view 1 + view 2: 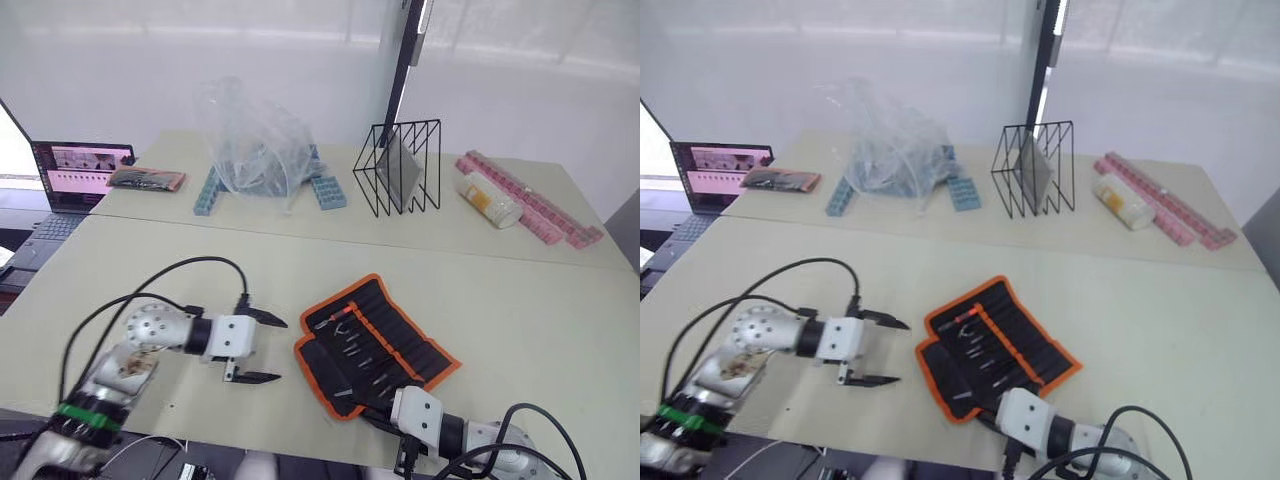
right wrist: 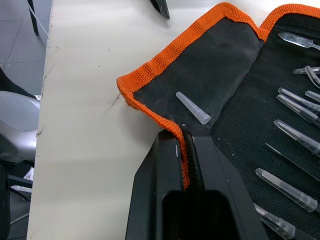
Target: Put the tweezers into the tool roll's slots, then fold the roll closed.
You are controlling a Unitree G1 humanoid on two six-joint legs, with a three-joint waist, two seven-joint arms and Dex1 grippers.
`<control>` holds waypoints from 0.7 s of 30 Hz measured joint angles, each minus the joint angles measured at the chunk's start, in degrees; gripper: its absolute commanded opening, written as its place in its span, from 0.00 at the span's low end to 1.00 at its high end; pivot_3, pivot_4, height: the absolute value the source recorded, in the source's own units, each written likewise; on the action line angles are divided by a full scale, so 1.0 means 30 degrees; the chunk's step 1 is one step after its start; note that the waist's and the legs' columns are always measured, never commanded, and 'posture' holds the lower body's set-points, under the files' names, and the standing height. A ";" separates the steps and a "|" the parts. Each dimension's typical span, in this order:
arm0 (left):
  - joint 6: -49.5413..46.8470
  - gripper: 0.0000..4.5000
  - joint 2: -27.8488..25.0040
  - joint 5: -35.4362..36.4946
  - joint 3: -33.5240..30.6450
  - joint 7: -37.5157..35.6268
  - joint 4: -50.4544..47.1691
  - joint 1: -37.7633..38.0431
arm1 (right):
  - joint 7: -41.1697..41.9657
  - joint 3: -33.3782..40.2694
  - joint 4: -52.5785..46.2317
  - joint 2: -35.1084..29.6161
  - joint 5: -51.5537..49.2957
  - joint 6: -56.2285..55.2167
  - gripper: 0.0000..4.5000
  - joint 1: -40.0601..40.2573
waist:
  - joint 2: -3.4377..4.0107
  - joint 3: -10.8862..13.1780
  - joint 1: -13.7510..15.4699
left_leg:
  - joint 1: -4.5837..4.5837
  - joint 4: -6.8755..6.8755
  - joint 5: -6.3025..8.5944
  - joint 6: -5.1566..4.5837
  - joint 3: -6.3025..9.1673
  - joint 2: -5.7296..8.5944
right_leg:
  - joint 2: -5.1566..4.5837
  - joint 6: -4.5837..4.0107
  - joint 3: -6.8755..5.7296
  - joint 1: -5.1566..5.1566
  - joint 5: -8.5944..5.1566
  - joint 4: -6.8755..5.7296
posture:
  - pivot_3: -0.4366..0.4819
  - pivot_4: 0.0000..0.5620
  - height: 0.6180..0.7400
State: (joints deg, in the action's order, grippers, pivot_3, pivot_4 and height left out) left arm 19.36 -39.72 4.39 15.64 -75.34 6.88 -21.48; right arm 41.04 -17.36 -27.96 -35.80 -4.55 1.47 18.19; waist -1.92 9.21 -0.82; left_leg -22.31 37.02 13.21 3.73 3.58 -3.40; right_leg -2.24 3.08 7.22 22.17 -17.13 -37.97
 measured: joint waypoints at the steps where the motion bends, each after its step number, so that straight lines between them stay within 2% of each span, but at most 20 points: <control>1: 0.0903 1.00 0.0271 -0.0167 0.0264 -0.0094 0.0775 -0.0526 | -0.0023 0.0017 -0.0022 0.0071 0.0006 0.0073 0.01 -0.0028 | 0.0000 0.0000 -0.0001 | 0.0000 0.0000 -0.0006 -0.0010 0.0002 0.0001 | 0.0000 0.0001 0.0001 -0.0001 0.0000 -0.0003 | 0.48 0.27 0.84; 8: 0.6703 1.00 0.2161 -0.1561 0.1347 0.0323 0.5917 -0.3933 | -0.0344 0.0034 -0.0196 0.0245 0.0340 0.0326 0.01 0.0009 | 0.0014 -0.0008 0.0061 | 0.0015 0.0047 -0.0036 -0.0054 0.0016 0.0019 | -0.0002 0.0132 0.0008 -0.0040 -0.0024 -0.0019 | 0.48 0.27 0.84; 13: 0.8098 0.66 0.2837 -0.1597 0.1811 0.0276 0.7384 -0.4529 | -0.0564 -0.0052 -0.0352 0.0498 0.0554 0.0516 0.00 0.0096 | 0.0017 -0.0010 -0.0003 | 0.0011 0.0058 -0.0038 -0.0058 0.0021 0.0019 | 0.0000 0.0143 0.0014 -0.0039 -0.0019 -0.0028 | 0.48 0.27 0.84; 21: 0.9823 0.07 0.2776 -0.2145 0.2617 0.0157 0.8210 -0.4559 | -0.0645 -0.0112 -0.0364 0.0693 0.0914 0.0551 0.00 -0.0022 | 0.0017 -0.0010 0.0014 | 0.0014 0.0061 -0.0038 -0.0059 0.0026 0.0021 | 0.0000 0.0143 0.0014 -0.0044 -0.0017 -0.0028 | 0.48 0.27 0.84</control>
State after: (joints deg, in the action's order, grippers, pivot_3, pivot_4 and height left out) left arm 48.83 -31.39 -2.04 23.49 -74.87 31.51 -35.15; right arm 39.10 -17.70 -29.05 -33.72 -1.81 3.13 18.12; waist -1.86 9.18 -0.78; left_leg -22.27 37.21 13.10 3.55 3.66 -3.33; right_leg -2.24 3.51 7.27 22.04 -17.18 -38.05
